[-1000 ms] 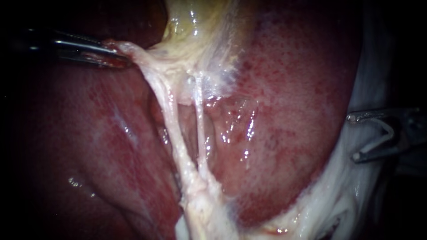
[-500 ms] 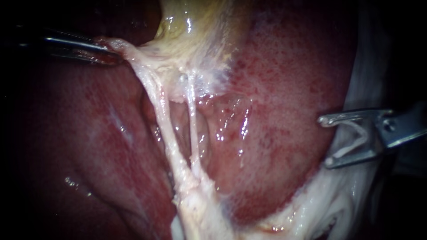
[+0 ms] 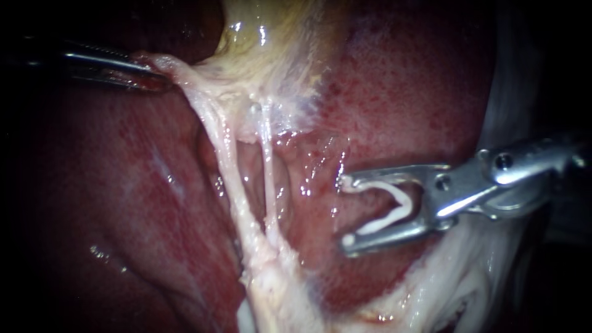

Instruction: Clipping first clip left tube

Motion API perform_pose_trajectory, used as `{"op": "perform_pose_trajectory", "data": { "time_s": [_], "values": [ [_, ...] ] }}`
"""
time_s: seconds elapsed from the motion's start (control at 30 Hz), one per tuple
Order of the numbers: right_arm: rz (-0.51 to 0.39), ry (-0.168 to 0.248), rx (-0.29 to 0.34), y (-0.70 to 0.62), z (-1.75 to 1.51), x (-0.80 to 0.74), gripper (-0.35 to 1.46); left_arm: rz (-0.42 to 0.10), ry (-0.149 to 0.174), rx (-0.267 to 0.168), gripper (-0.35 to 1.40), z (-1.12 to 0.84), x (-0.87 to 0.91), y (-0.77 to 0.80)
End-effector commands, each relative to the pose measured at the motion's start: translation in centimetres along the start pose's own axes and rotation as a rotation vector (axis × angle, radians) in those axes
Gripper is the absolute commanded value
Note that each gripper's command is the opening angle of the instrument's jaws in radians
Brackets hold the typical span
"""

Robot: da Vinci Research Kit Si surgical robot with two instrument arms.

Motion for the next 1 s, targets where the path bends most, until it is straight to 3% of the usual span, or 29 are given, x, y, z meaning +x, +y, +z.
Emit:
{"op": "perform_pose_trajectory", "data": {
  "time_s": [0.03,0.2,0.43,0.77,1.0],
  "values": [
    [0.014,0.001,0.001,0.02,0.07,0.00,0.49,0.000,0.000,0.000,-0.35,0.01,0.00,0.00],
    [0.058,-0.004,0.015,0.05,0.41,-0.09,0.49,0.000,0.000,0.001,-0.35,0.01,0.00,0.00],
    [0.096,0.005,0.039,0.11,0.76,-0.32,0.49,0.000,0.000,0.002,-0.35,0.02,0.00,0.02],
    [0.127,-0.001,0.048,0.32,0.94,-0.63,0.50,-0.001,0.000,0.003,-0.35,0.02,0.00,0.03],
    [0.136,-0.004,0.046,0.39,1.01,-0.78,0.50,-0.001,0.000,0.004,-0.35,0.03,0.00,0.03]
  ]
}}
